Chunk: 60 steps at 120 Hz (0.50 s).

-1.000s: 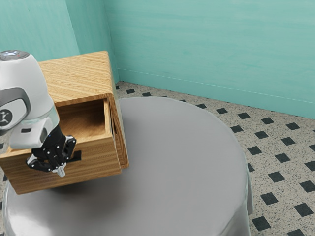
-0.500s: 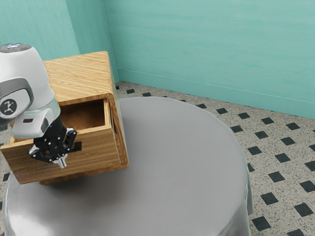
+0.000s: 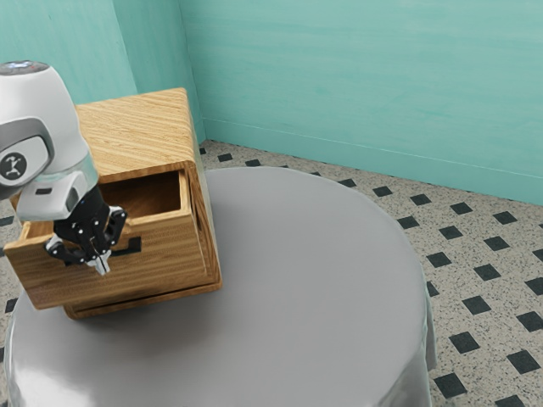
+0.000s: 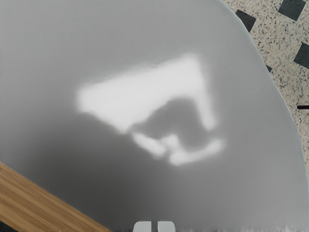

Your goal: Push the drawer handle with one arm to close the drawer

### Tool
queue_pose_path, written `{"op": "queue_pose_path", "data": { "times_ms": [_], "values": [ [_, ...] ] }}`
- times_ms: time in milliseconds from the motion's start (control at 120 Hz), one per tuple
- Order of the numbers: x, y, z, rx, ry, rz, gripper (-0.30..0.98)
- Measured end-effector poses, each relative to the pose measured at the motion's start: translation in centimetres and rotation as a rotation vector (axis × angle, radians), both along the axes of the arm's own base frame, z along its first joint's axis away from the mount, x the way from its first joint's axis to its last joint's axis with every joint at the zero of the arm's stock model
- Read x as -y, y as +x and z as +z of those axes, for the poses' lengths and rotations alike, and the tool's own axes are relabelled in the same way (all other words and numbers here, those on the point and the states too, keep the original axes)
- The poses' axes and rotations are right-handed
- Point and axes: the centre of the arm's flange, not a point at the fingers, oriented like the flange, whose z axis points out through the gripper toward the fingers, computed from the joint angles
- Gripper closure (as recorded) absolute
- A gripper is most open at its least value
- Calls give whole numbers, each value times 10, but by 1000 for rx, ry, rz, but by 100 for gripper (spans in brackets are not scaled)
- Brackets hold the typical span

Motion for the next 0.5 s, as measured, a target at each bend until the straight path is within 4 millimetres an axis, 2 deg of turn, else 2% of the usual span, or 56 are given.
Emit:
{"op": "queue_pose_path", "data": {
  "times_ms": [133,500],
  "values": [
    [-7,5,6,8,-3,1,77],
    [-21,20,6,8,2,-8,79]
  ]
}}
